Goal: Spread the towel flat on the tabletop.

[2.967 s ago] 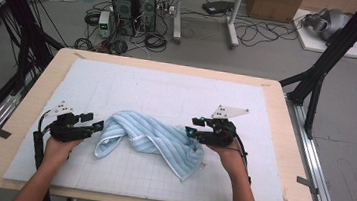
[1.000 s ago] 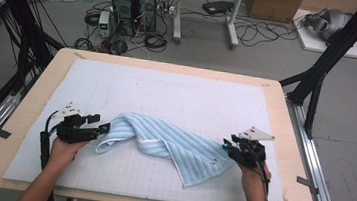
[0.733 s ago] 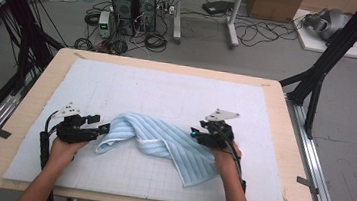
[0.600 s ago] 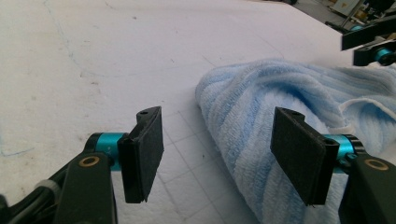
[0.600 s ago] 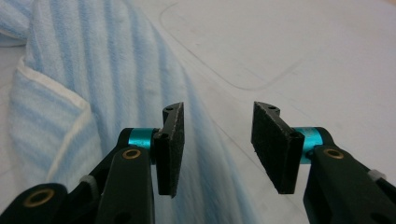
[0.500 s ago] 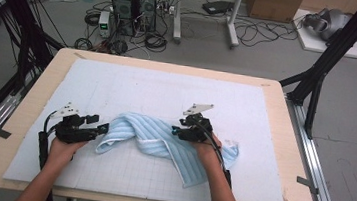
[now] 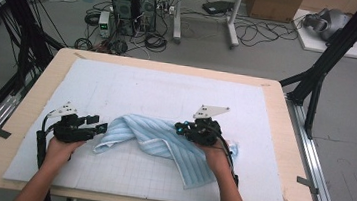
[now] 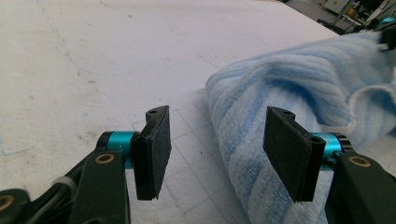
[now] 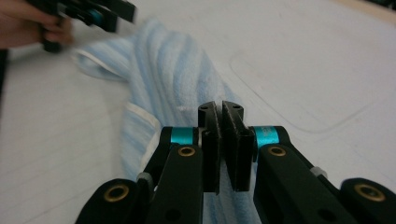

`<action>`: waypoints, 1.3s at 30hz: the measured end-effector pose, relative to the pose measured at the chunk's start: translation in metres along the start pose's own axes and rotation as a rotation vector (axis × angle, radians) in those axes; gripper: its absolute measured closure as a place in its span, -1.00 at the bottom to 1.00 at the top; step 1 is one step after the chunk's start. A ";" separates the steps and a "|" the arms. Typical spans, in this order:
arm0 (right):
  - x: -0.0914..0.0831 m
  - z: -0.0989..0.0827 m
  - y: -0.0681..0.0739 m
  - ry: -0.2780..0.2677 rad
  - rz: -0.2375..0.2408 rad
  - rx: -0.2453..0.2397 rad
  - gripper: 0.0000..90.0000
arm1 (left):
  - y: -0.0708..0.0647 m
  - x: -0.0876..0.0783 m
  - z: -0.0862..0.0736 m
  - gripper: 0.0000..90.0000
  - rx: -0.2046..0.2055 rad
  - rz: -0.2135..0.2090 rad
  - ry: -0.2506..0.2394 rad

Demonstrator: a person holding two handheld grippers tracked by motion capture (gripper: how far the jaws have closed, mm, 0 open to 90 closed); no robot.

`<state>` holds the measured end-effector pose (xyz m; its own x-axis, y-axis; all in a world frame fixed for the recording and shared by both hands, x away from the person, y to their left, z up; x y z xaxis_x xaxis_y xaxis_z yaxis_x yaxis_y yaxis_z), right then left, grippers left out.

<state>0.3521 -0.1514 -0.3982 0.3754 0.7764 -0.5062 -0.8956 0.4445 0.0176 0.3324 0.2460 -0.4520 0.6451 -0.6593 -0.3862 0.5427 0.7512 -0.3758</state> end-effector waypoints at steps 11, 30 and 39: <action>-0.005 -0.052 0.031 0.195 0.145 -0.029 0.91 | -0.004 0.002 0.000 -0.16 -0.031 -0.086 0.073; -0.015 -0.043 0.023 0.056 0.183 0.053 0.34 | -0.034 0.019 -0.001 0.78 0.244 -0.085 0.188; 0.037 -0.006 -0.014 0.063 -0.022 0.092 0.32 | -0.028 0.002 0.021 0.78 0.281 0.040 -0.035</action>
Point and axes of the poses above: each handheld gripper's, and its own axes: x roughly forward along the jaws, z roughly out of its top, y roughly to its left, the point moved 2 cm from there along x, roughly forward along the jaws, and after that the axes turned 6 degrees about -x, right-handed, at the moved point
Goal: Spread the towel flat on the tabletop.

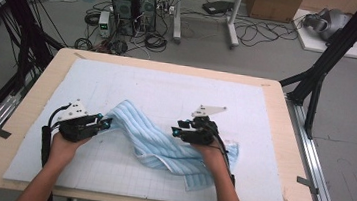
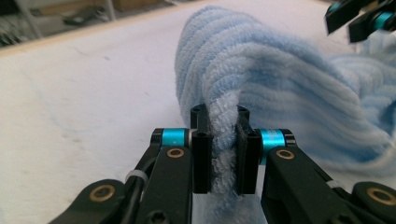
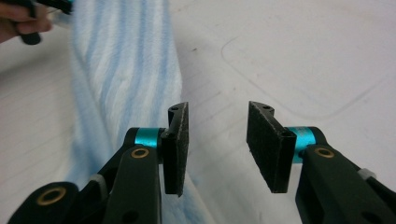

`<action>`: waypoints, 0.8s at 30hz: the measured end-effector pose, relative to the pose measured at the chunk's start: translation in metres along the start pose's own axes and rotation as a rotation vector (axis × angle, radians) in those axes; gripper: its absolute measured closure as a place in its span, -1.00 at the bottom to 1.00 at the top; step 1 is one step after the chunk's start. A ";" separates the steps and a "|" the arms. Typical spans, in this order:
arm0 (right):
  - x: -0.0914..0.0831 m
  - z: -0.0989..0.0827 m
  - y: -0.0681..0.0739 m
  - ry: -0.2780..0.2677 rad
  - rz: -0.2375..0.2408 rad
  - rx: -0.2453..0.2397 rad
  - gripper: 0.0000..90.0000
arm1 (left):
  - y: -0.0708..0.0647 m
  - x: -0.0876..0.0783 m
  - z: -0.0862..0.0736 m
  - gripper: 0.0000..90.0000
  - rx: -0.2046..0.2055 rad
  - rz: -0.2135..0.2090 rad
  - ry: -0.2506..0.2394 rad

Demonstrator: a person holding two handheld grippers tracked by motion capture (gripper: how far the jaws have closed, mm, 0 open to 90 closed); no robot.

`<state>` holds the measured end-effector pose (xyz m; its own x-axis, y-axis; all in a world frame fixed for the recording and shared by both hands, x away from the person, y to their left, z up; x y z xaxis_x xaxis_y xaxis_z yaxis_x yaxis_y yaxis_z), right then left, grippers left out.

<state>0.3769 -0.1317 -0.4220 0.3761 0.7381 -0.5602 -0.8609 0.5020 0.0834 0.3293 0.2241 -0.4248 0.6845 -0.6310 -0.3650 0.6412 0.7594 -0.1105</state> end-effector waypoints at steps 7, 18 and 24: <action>0.060 0.018 0.009 0.102 0.004 -0.049 0.35 | 0.010 -0.001 -0.008 0.73 -0.037 0.033 0.023; 0.102 0.026 0.033 0.203 0.070 -0.132 0.82 | 0.014 0.000 -0.010 0.73 -0.047 0.045 0.028; 0.073 0.026 0.018 0.152 -0.063 -0.079 0.92 | 0.016 0.008 -0.013 0.69 -0.081 0.044 0.053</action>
Point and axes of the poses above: each handheld gripper's, and its own axes: x roughly forward along the jaws, z roughly out of its top, y roughly to its left, the point moved 2 cm from there along x, roughly forward along the jaws, and after that the axes turned 6 degrees about -x, right-handed, at the moved point
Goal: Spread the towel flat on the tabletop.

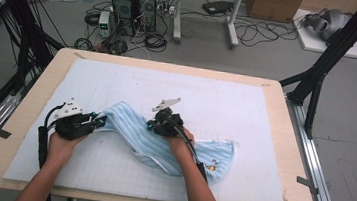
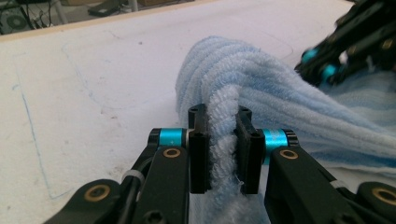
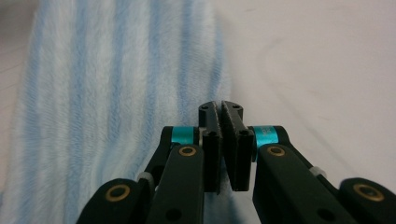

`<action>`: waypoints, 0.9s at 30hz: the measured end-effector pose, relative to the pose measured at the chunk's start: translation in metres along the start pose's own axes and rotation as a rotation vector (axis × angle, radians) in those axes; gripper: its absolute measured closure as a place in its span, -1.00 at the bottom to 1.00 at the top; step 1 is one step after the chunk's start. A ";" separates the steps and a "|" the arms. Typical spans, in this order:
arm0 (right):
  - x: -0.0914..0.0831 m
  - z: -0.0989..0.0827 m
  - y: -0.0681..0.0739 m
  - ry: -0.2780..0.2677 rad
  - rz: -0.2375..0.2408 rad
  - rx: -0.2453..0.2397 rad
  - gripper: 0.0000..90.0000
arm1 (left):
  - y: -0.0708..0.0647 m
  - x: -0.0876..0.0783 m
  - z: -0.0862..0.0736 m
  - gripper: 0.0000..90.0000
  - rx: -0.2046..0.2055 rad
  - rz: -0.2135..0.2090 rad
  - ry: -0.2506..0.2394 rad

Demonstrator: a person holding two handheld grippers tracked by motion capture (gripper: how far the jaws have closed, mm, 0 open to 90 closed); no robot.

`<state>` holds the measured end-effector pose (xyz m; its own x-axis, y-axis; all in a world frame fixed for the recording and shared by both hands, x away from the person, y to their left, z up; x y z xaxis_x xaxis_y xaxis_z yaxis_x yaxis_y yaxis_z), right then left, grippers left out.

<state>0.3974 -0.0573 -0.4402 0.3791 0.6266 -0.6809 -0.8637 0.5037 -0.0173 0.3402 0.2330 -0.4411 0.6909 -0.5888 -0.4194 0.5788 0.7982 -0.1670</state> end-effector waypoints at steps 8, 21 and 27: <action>-0.046 -0.017 -0.037 -0.036 -0.207 0.084 0.92 | -0.003 0.025 0.009 0.19 -0.114 0.088 -0.060; -0.095 -0.054 -0.086 -0.024 -0.529 0.233 0.89 | -0.005 0.027 0.008 0.03 -0.138 0.078 -0.056; -0.106 -0.066 -0.083 -0.080 -0.494 0.241 0.44 | -0.013 0.029 0.005 0.00 -0.123 0.042 -0.051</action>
Point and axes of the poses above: each handheld gripper's, and its own axes: x roughly forward along the jaws, z roughly out of its top, y roughly to its left, the point moved 2 cm from there along x, roughly forward along the jaws, and after that the axes turned 6 degrees about -x, right-handed, at the moved point
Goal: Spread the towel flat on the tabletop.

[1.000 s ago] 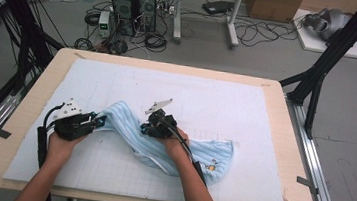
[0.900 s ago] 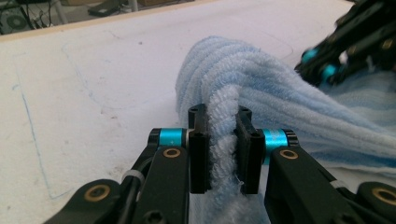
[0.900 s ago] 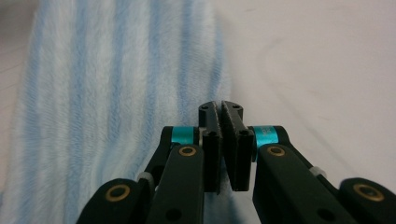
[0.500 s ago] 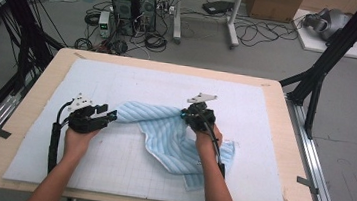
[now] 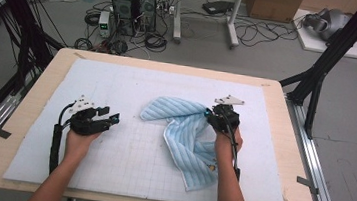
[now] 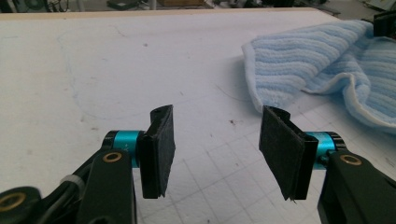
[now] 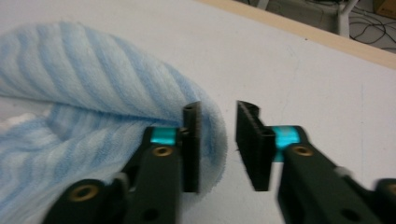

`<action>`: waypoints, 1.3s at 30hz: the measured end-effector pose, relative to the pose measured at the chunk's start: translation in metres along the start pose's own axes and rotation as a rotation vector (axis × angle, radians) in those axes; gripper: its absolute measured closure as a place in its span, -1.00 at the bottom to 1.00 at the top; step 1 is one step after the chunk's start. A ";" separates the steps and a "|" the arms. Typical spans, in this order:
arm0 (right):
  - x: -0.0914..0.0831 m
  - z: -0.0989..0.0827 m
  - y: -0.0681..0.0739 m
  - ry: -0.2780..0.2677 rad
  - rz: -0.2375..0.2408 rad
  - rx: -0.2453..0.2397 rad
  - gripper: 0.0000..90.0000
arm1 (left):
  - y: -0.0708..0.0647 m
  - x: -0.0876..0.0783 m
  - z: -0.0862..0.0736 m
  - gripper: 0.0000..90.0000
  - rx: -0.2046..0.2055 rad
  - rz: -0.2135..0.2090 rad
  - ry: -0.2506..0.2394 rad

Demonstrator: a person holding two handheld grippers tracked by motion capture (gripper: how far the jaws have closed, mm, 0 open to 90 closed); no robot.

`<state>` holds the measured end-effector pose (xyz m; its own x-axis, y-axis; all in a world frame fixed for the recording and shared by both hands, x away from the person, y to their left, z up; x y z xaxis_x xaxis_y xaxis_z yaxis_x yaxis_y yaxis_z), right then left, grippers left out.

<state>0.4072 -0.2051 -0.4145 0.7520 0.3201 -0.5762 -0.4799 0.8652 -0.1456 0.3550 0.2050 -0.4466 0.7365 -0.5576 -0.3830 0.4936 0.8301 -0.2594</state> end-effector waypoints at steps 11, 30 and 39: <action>-0.061 -0.022 -0.008 -0.130 0.097 0.075 -0.28 | -0.010 0.003 -0.003 -0.29 0.019 -0.062 -0.013; -0.082 -0.054 -0.010 -0.134 0.123 0.035 -0.52 | -0.059 0.026 -0.006 -0.27 0.016 -0.184 0.012; -0.081 -0.056 -0.010 -0.131 0.115 0.039 -0.52 | -0.084 0.051 -0.005 -0.27 0.044 -0.217 0.053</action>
<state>0.3263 -0.2609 -0.4113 0.7468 0.4631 -0.4774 -0.5501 0.8334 -0.0521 0.3483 0.1067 -0.4487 0.5858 -0.7217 -0.3689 0.6583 0.6891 -0.3029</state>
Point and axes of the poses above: each handheld gripper's, and its own axes: x roughly forward along the jaws, z roughly out of its top, y roughly to its left, the point moved 2 cm from there along x, roughly forward along the jaws, and after that the axes turned 6 degrees about -x, right-handed, at the moved point
